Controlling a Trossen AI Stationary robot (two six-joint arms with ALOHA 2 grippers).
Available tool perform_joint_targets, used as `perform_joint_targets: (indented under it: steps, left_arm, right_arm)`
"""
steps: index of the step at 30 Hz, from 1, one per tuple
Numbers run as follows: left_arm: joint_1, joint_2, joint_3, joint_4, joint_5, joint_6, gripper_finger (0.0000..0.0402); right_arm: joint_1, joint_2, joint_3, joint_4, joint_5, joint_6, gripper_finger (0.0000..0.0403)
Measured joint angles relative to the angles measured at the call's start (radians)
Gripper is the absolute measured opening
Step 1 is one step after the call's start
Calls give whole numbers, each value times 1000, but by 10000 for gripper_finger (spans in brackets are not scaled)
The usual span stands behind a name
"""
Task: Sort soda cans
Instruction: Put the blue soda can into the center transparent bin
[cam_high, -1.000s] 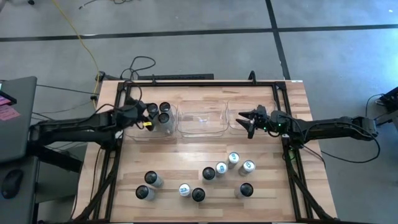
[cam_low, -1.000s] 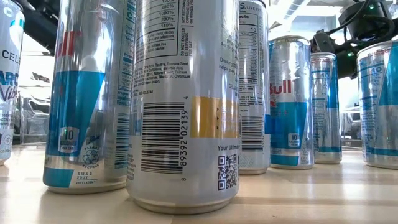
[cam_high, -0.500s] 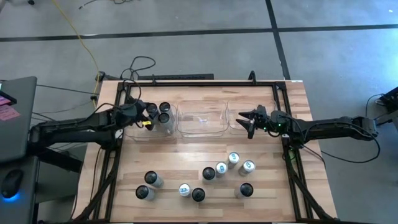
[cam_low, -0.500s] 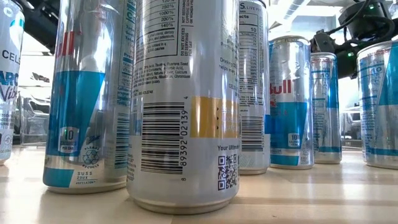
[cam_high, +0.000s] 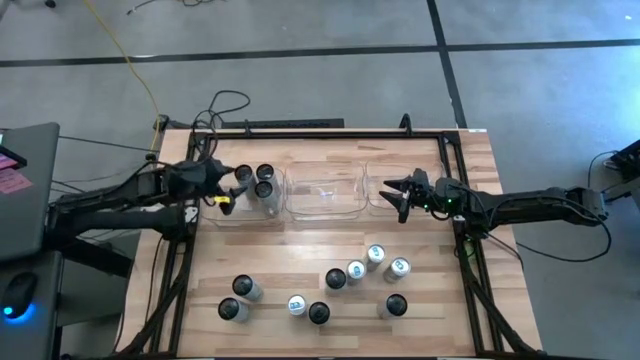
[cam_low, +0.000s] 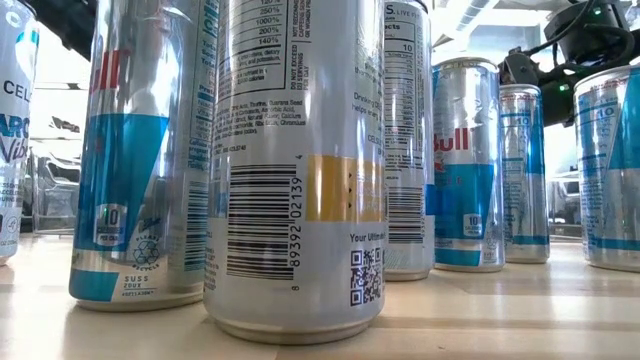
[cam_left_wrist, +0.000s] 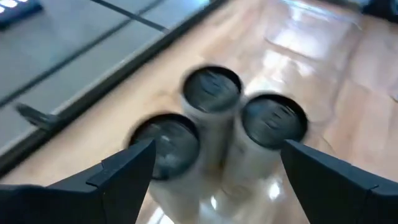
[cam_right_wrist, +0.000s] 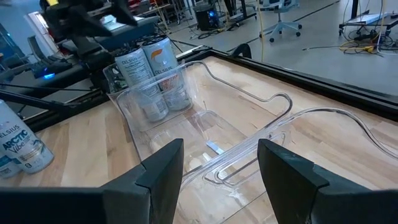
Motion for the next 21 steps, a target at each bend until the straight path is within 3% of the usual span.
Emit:
perform_joint_targets:
  steps: [9,14,19,21]
  left_arm:
    - [-176,8,57,-26,7,-5,343]
    - [-299,51,69,170,56,127,343]
    - [-389,150,69,352,68,192,343]
    - [-409,202,69,419,67,221,343]
  right_arm:
    - [1,0,0,-1,0,-3,228]
    - [3,0,0,20,-18,-1,228]
    - [57,-1,-1,305,-327,9,228]
    - [89,-1,0,391,-403,-23,228]
